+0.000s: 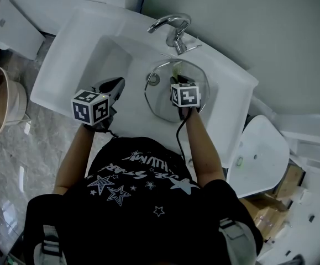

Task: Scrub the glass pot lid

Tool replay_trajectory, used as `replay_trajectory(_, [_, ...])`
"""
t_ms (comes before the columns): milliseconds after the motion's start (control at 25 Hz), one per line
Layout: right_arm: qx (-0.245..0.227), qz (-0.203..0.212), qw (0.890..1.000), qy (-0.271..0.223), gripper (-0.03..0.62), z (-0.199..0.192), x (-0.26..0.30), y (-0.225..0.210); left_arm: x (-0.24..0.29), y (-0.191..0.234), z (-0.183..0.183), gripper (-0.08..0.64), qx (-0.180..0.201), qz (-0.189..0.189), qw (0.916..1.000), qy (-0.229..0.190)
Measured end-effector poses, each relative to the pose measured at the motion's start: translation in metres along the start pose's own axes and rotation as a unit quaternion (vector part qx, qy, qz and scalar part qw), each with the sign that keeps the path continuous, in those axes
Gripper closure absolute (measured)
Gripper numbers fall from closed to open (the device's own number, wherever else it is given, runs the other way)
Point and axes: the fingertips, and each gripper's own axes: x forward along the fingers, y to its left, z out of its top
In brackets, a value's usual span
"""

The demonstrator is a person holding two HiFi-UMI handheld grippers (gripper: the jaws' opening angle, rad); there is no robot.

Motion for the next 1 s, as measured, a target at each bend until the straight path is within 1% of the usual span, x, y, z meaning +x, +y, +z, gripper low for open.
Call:
replay_trajectory(240, [-0.057, 0.028, 0.998, 0.018, 0.511, -0.004, 0.008, 0.018, 0.004, 0.003, 0.000, 0.552, 0.000, 0.010, 0.9999, 0.001])
replay_trajectory(440, [-0.107, 0.061, 0.992, 0.030, 0.509, -0.012, 0.011, 0.034, 0.004, -0.006, -0.003, 0.552, 0.003, 0.019, 0.9998, 0.005])
replay_trajectory(600, [-0.160, 0.102, 0.981, 0.047, 0.508, -0.022, 0.013, 0.055, 0.003, -0.012, -0.008, 0.552, 0.001, 0.029, 0.9995, 0.008])
replay_trajectory(720, [-0.198, 0.120, 0.971, 0.060, 0.508, -0.028, 0.014, 0.067, 0.003, -0.015, -0.010, 0.552, -0.002, 0.037, 0.9993, 0.007])
replay_trajectory(1000, [-0.246, 0.177, 0.949, 0.087, 0.508, -0.051, 0.011, 0.091, 0.002, -0.024, -0.016, 0.552, -0.010, 0.053, 0.9985, 0.004])
